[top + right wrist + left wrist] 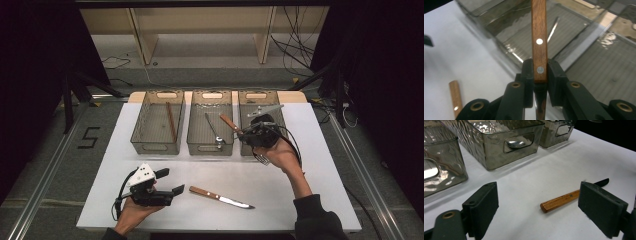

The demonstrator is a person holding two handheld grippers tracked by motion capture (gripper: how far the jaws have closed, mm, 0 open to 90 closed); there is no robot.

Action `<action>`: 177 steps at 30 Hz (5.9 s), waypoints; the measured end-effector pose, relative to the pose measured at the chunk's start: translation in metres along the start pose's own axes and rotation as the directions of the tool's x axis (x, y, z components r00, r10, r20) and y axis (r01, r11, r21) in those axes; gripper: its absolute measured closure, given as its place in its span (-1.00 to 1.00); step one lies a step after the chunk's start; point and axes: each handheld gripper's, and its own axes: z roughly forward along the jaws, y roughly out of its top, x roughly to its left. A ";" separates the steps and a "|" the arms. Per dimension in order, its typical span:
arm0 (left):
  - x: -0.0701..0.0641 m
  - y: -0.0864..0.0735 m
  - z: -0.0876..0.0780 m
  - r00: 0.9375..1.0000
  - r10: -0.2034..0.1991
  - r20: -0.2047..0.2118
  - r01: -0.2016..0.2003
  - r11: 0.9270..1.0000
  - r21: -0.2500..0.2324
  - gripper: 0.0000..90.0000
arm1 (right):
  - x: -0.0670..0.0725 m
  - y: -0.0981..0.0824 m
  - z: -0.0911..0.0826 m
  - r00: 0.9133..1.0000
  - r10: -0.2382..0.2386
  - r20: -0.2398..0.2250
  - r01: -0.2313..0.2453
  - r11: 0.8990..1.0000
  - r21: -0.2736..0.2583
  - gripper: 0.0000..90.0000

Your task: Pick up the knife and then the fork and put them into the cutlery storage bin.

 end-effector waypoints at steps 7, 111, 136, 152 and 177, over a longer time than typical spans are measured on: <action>0.001 0.000 -0.003 1.000 -0.006 -0.009 0.006 1.000 -0.013 -0.64 | -0.024 0.005 0.005 0.994 0.091 0.064 -0.090 0.996 -0.007 0.73; 0.002 -0.001 -0.008 1.000 -0.013 -0.018 0.012 0.999 -0.040 -0.64 | 0.071 -0.027 0.003 0.973 -0.113 -0.201 0.116 0.993 0.006 -0.29; 0.001 -0.002 -0.008 1.000 -0.009 -0.015 0.009 0.999 -0.042 -0.64 | 0.120 -0.066 0.045 0.931 -0.227 -0.287 0.287 0.939 0.191 -0.19; 0.001 -0.001 -0.009 1.000 -0.009 -0.012 0.008 0.999 -0.049 -0.64 | 0.127 -0.073 0.060 0.925 -0.274 -0.263 0.340 0.906 0.252 0.09; 0.000 -0.001 -0.008 1.000 -0.006 -0.011 0.005 0.999 -0.050 -0.64 | 0.131 -0.081 0.071 0.922 -0.302 -0.243 0.365 0.886 0.285 0.70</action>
